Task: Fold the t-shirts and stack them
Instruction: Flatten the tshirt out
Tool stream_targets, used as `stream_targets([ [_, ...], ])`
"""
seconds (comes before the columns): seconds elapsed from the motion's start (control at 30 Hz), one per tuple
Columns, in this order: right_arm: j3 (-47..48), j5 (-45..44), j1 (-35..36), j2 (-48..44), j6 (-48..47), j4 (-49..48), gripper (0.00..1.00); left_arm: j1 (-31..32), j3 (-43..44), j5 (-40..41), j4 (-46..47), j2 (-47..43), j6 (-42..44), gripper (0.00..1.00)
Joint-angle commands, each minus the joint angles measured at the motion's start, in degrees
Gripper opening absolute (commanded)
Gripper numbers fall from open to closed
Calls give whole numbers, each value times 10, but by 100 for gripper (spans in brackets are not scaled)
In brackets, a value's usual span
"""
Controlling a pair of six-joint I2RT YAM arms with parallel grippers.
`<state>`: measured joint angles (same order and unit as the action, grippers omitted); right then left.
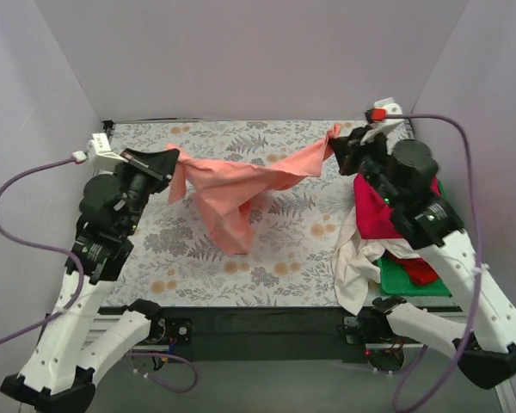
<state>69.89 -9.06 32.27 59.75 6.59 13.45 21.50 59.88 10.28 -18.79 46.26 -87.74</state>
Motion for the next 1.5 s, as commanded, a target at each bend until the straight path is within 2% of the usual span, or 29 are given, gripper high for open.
stream_targets([
  [0.0, 84, 46, -1, -53, -36, -3, 1, -1, 83, 5, 17, -38, 32, 0],
  [0.2, 232, 176, -1, -78, -39, 21, 1, -2, 247, -90, 31, -24, 82, 0],
  [0.3, 290, 193, -1, -64, -47, 32, 1, -2, 303, -102, 31, 0, 107, 0],
  [0.43, 312, 150, -1, -33, -64, 31, 1, -2, 326, -63, 31, 46, 132, 0],
  [0.5, 319, 108, -2, -5, -99, 31, 1, -2, 338, -14, 30, 73, 147, 0],
  [0.57, 336, 65, -1, 20, -109, 29, 1, -2, 347, 28, 28, 121, 158, 0],
  [0.6, 344, 35, -1, 52, -119, 29, 1, -2, 350, 70, 31, 139, 173, 0],
  [0.7, 386, -17, -5, 130, -154, 29, 1, -3, 382, 121, 32, 234, 201, 0],
  [0.77, 423, -24, -28, 171, -163, 28, 1, -28, 417, 101, 36, 316, 228, 0],
  [0.83, 457, 36, -88, 237, -153, 27, 1, -57, 447, 25, 45, 373, 238, 0],
  [0.87, 513, 87, -112, 287, -122, 28, 1, -90, 490, -24, 46, 426, 238, 0],
  [0.9, 545, 120, -134, 315, -109, 28, 1, -104, 518, -25, 46, 454, 236, 0],
  [0.93, 587, 123, -163, 340, -99, 28, 1, -133, 590, -72, 36, 480, 245, 0],
  [0.97, 620, 120, -168, 380, -98, 27, 1, -145, 623, -86, 31, 529, 247, 0],
  [1.0, 675, 121, -170, 395, -104, 27, 1, -155, 664, -90, 23, 548, 252, 0],
  [1.03, 688, 129, -172, 400, -107, 26, 1, -165, 695, -102, 12, 566, 262, 0],
  [1.07, 689, 140, -172, 393, -115, 21, 1, -184, 740, -119, 10, 576, 274, 0],
  [1.1, 659, 155, -172, 382, -115, 11, 1, -192, 750, -129, 9, 581, 281, 0],
  [1.17, 605, 144, -172, 335, -115, -23, 1, -201, 739, -140, 37, 568, 300, 0],
  [1.27, 492, 118, -172, 262, -112, -40, 1, -201, 641, -142, 76, 503, 325, 0],
  [1.3, 457, 135, -172, 241, -112, -47, 1, -202, 547, -157, 105, 480, 339, 0],
  [1.33, 372, 146, -171, 219, -112, -55, 1, -202, 497, -168, 118, 429, 341, 0],
  [1.37, 327, 156, -172, 173, -107, -71, 1, -202, 448, -179, 128, 403, 337, 0],
  [1.4, 274, 171, -171, 149, -102, -79, 1, -201, 331, -181, 147, 377, 323, 0],
  [1.43, 224, 177, -172, 124, -88, -86, 1, -202, 276, -177, 156, 317, 310, 0],
  [1.47, 113, 182, -172, 75, -79, -99, 1, -202, 211, -171, 162, 292, 293, 0],
])
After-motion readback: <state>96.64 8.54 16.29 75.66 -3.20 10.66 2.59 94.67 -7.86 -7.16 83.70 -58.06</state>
